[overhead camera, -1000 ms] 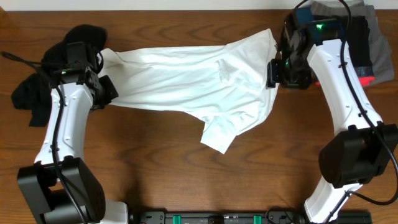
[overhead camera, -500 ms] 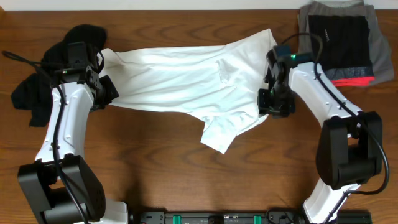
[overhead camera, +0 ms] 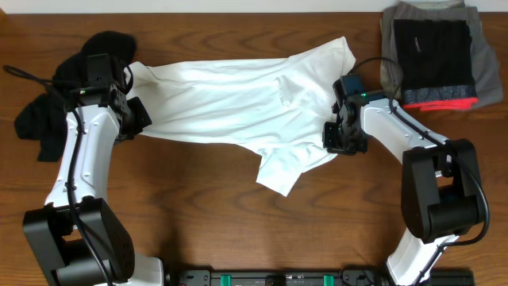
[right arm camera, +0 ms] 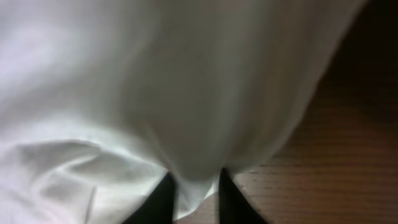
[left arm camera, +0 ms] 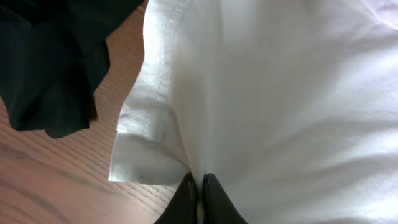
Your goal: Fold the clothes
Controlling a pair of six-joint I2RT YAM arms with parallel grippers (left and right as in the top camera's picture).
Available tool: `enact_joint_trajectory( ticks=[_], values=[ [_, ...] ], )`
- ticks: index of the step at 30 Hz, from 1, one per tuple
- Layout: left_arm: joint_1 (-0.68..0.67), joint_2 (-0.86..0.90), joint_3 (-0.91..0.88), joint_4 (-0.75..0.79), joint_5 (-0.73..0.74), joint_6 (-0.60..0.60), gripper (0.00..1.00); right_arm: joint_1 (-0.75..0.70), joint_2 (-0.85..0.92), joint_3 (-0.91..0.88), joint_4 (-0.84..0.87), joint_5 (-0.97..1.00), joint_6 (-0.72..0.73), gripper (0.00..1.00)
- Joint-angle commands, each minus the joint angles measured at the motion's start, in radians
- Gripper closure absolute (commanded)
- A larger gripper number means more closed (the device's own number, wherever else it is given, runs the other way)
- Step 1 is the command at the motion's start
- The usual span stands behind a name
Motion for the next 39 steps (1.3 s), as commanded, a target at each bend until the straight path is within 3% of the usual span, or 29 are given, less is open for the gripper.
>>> enact_joint_trajectory(
  ticks=[1,21,27,32,39],
  values=[
    [0.004,0.007,-0.001,-0.009,-0.012,-0.009,0.94,0.004,-0.005,-0.014,-0.002,0.07,0.033,0.96],
    [0.014,0.007,-0.001,-0.026,-0.072,-0.009,0.94,-0.21,-0.006,0.038,-0.022,0.118,-0.059,0.96],
    [0.014,0.007,-0.001,-0.026,-0.071,-0.009,0.94,-0.206,-0.009,0.145,-0.123,-0.024,-0.133,0.78],
    [0.014,0.007,-0.001,-0.026,-0.071,-0.009,0.94,-0.166,-0.034,0.231,-0.237,-0.141,-0.201,0.75],
    [0.014,0.007,-0.001,-0.026,-0.068,-0.009,0.94,0.021,-0.061,0.22,-0.29,-0.178,-0.23,0.62]
  ],
)
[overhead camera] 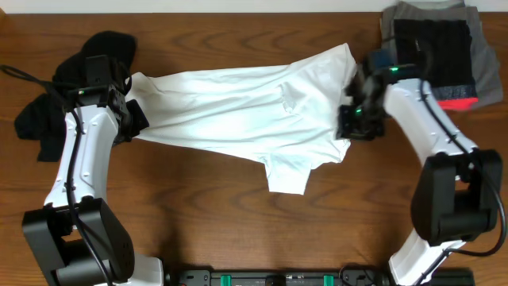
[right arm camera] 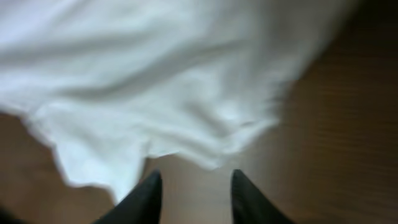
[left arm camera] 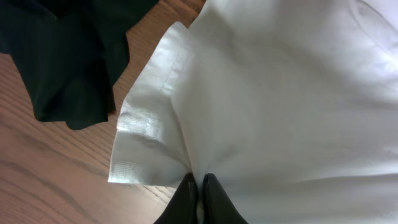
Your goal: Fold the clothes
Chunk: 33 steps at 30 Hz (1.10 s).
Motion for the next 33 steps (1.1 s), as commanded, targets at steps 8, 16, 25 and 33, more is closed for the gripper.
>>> enact_joint_trajectory(
  ticks=[8,16,25,33],
  values=[
    [0.006,0.007,-0.001,-0.002,-0.023,-0.006,0.94,0.242,-0.021,-0.079,-0.004,-0.012,0.029,0.58],
    [0.006,0.007,-0.001,-0.003,-0.023,-0.006,0.94,0.373,-0.021,-0.156,0.043,-0.017,0.096,0.51],
    [0.006,0.007,-0.001,-0.004,-0.022,-0.006,0.94,0.423,-0.021,-0.226,0.046,0.198,0.287,0.49],
    [0.006,0.007,-0.001,-0.006,-0.023,-0.006,0.94,0.427,-0.021,-0.269,0.13,0.152,0.296,0.48]
  ],
)
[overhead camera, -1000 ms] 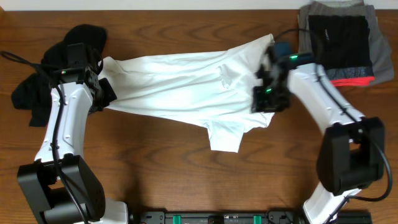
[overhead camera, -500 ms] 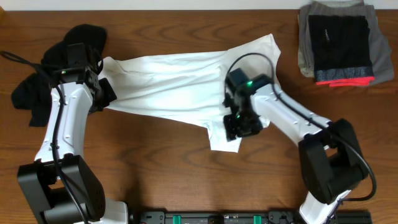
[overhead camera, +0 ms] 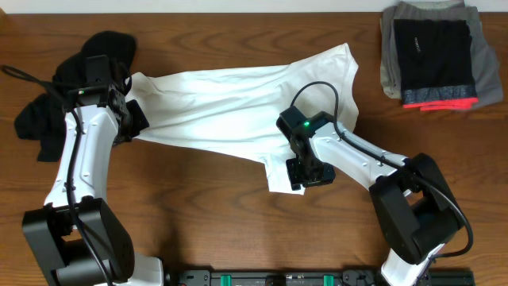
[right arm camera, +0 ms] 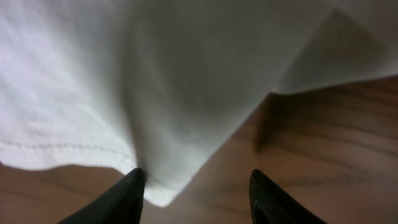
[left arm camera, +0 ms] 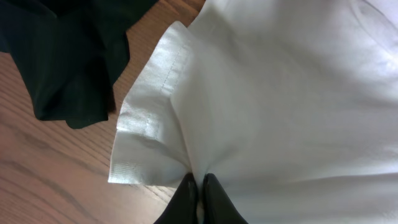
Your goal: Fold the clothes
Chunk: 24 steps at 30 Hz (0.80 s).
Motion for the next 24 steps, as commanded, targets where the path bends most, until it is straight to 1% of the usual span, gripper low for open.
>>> enact_joint_trajectory(
  ticks=[1,5,7,9,10,11,12,18,24],
  values=[
    [0.006,0.007,-0.001,-0.004,-0.023,-0.006,0.94,0.009,-0.02,-0.019,0.026,-0.034,0.027,0.49],
    [0.006,0.007,-0.001,-0.004,-0.023,-0.006,0.94,0.009,-0.02,-0.029,0.061,-0.072,0.018,0.58],
    [0.006,0.007,-0.001,-0.004,-0.022,-0.006,0.94,0.009,-0.02,-0.029,0.072,-0.084,0.012,0.66],
    [0.006,0.007,-0.001,-0.004,-0.023,-0.006,0.94,0.009,-0.02,-0.029,0.076,-0.087,0.013,0.79],
    [0.006,0.007,-0.001,-0.004,-0.023,-0.006,0.94,0.008,-0.02,-0.029,0.075,-0.086,0.012,0.89],
    [0.006,0.007,-0.001,-0.004,-0.023,-0.006,0.94,0.006,-0.02,-0.028,0.074,-0.086,0.013,0.96],
    [0.006,0.007,-0.001,-0.004,-0.023,-0.006,0.94,0.001,-0.02,-0.028,0.071,-0.086,0.013,0.99],
    [0.006,0.007,-0.001,-0.005,-0.023,-0.006,0.94,-0.046,-0.064,-0.005,-0.006,-0.087,0.007,0.99],
    [0.006,0.007,-0.001,-0.004,-0.023,-0.006,0.94,-0.051,-0.209,0.021,-0.083,-0.091,-0.025,0.99]
  ],
)
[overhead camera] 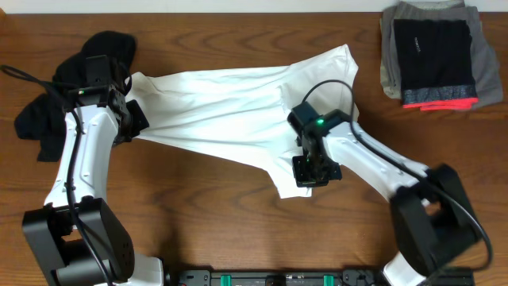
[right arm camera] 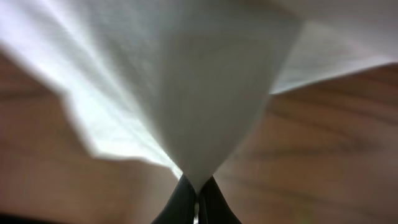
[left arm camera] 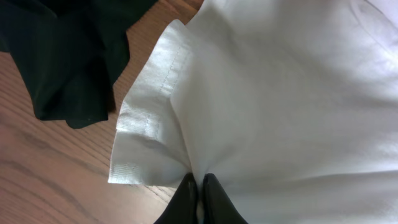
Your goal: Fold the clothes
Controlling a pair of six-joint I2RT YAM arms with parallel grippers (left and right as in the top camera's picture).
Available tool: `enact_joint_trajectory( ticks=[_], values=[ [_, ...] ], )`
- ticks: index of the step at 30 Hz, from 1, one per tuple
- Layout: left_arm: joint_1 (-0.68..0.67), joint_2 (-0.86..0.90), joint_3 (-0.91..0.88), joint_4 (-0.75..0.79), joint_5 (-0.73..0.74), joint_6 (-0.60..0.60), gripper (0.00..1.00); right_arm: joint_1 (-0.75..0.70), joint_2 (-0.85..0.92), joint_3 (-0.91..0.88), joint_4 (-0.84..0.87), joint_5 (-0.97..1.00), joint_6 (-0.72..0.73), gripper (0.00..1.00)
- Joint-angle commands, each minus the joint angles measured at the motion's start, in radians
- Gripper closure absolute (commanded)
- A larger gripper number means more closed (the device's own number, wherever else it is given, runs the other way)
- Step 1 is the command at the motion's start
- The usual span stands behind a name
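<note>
A white T-shirt [overhead camera: 230, 111] lies stretched across the middle of the table. My left gripper [overhead camera: 133, 121] is shut on its left edge near a hemmed sleeve [left arm camera: 144, 134], the fabric pinched between the black fingertips [left arm camera: 198, 190]. My right gripper [overhead camera: 311, 176] is shut on the shirt's lower flap [overhead camera: 290, 171], and in the right wrist view the cloth [right arm camera: 205, 93] hangs in a cone from the closed fingertips [right arm camera: 198, 199], lifted off the wood.
A heap of black clothes [overhead camera: 59, 99] lies at the far left, close to my left arm and visible in the wrist view [left arm camera: 62, 62]. A folded stack of grey, black and red garments [overhead camera: 432, 52] sits at the back right corner.
My right gripper, open over the shirt's lower flap before, is now shut on it and has shifted slightly right, lifting the cloth. The left gripper has not moved.
Both grippers first held the shirt's two ends. Then the right gripper stood open at the shirt's right edge near the folded stack, the shirt stretched wider. Later it was open at the lower flap, which it now grips. The left has held throughout.
</note>
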Motion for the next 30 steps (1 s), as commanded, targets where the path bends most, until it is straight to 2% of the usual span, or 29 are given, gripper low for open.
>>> enact_joint_trajectory(
  ticks=[1,9,13,15,17,19,20,25,30],
  values=[
    [0.006,0.007,-0.001,-0.003,-0.023,-0.006,0.94,-0.003,-0.113,0.035,-0.033,-0.007,-0.023,0.99],
    [0.006,0.007,-0.001,-0.004,-0.023,-0.006,0.94,0.014,-0.176,0.032,-0.118,-0.007,-0.023,0.98],
    [0.006,0.007,-0.001,-0.003,-0.023,-0.006,0.94,0.057,-0.176,0.031,-0.118,-0.007,-0.023,0.93],
    [0.006,0.007,-0.001,-0.003,-0.023,-0.006,0.94,0.087,-0.176,0.031,-0.109,-0.007,-0.024,0.83],
    [0.006,0.007,-0.001,-0.003,-0.023,-0.006,0.94,0.118,-0.176,0.031,-0.101,-0.008,-0.034,0.67],
    [0.006,0.007,-0.001,-0.003,-0.023,-0.006,0.94,0.15,-0.176,0.031,-0.097,-0.011,-0.05,0.42],
    [0.006,0.007,-0.001,-0.003,-0.023,-0.006,0.94,0.162,-0.176,0.031,-0.098,-0.003,-0.049,0.38],
    [0.006,0.007,-0.001,-0.003,-0.023,-0.006,0.94,0.156,-0.176,0.031,-0.111,0.084,0.074,0.38],
    [0.006,0.007,-0.001,-0.003,-0.023,-0.006,0.94,0.105,-0.176,0.011,-0.115,0.134,0.136,0.4]
  ],
)
